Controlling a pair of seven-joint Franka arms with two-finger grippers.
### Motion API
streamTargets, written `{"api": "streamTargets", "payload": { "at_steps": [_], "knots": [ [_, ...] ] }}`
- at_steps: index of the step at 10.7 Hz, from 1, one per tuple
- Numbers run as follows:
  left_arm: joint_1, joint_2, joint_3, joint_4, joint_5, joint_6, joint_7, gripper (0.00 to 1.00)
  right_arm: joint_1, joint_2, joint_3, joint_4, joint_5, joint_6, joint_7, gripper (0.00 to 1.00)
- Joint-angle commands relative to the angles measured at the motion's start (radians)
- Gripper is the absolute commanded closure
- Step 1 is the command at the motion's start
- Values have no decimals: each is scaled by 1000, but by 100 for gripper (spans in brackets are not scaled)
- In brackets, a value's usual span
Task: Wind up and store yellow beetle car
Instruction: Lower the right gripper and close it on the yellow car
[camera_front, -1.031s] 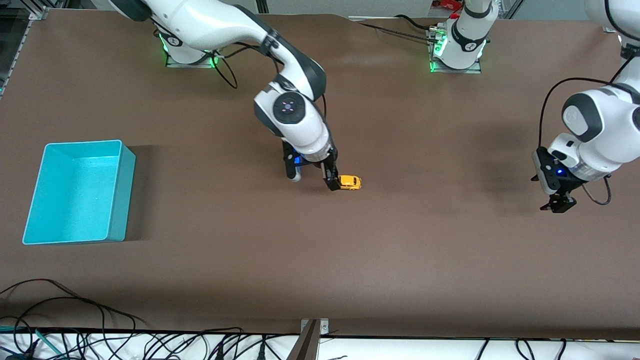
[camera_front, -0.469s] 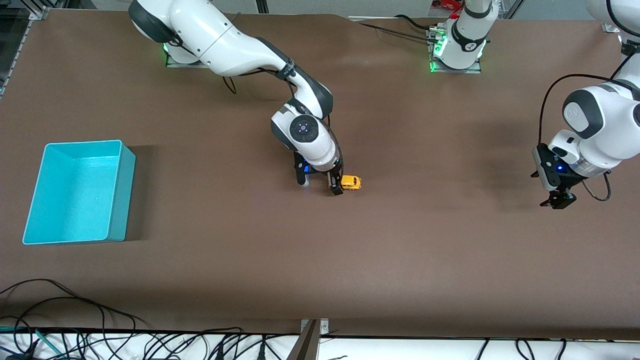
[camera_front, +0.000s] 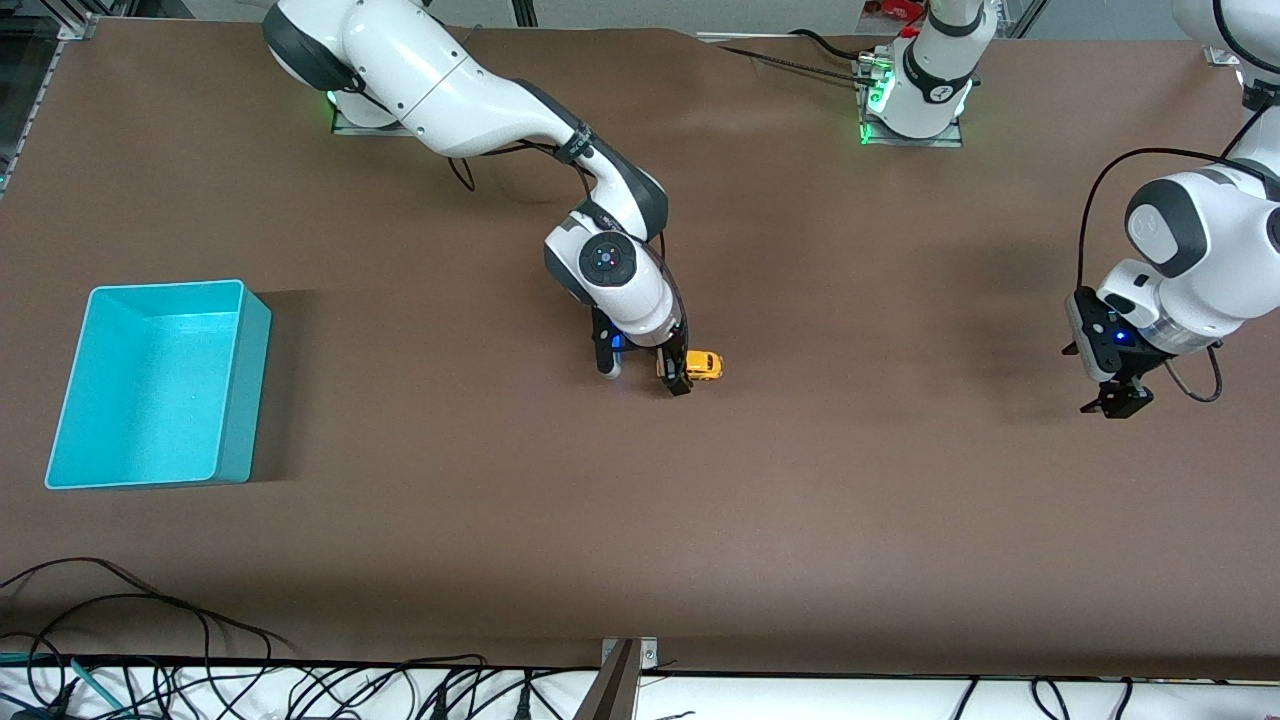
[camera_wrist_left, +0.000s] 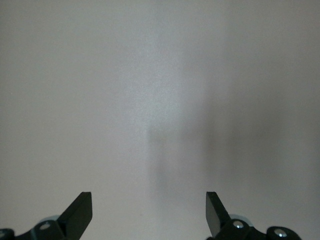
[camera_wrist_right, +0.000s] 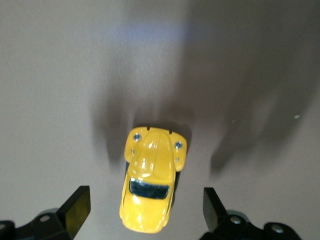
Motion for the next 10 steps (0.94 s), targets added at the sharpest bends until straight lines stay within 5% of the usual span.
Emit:
{"api": "streamTargets", "payload": {
  "at_steps": [1, 4, 6, 10],
  "knots": [
    [2, -25, 0, -5, -17, -3, 16, 0, 26, 44, 1, 44, -10, 31, 37, 3],
    [2, -23, 0, -3, -18, -3, 15, 0, 27, 49, -1, 46, -12, 31, 34, 68],
    [2, -44, 0, 0, -17, -9, 16, 0, 27, 46, -1, 52, -15, 30, 31, 80],
    [-19, -165, -2, 4, -18, -86, 11, 0, 23, 9, -2, 53, -18, -22, 26, 82]
  ]
}}
